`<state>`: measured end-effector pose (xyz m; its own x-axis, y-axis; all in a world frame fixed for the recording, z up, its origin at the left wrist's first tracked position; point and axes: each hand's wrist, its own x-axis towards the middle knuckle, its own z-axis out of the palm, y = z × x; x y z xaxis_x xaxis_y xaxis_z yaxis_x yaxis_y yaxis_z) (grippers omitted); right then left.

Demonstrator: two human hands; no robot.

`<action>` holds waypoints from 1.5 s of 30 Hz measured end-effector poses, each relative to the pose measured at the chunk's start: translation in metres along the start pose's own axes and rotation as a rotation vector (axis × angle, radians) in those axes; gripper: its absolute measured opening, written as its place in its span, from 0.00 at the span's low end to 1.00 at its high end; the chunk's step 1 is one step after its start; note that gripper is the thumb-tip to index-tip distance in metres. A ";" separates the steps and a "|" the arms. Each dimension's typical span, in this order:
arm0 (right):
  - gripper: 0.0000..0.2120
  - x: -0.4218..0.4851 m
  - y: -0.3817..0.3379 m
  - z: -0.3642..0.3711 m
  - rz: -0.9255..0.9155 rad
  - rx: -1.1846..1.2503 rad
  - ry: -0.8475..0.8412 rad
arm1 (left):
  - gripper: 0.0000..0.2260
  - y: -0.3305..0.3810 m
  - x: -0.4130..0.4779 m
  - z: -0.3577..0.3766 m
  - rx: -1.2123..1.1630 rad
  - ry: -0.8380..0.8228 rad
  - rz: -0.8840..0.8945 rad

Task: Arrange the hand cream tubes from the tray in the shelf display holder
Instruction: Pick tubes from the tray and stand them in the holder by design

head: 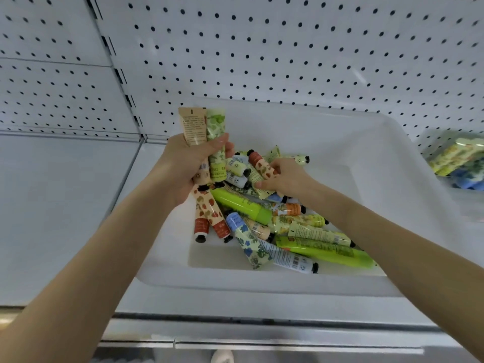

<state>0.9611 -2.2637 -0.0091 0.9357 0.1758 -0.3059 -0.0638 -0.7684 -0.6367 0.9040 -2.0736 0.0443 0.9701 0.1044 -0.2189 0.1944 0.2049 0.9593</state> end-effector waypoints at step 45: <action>0.10 -0.063 -0.052 -0.009 -0.155 0.807 -0.142 | 0.15 0.012 -0.003 -0.002 -0.325 -0.094 -0.111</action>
<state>0.9092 -2.2404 0.0498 0.9050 0.3610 -0.2250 -0.2176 -0.0617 -0.9741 0.9033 -2.0689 0.0564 0.9577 -0.0226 -0.2868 0.2578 0.5102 0.8205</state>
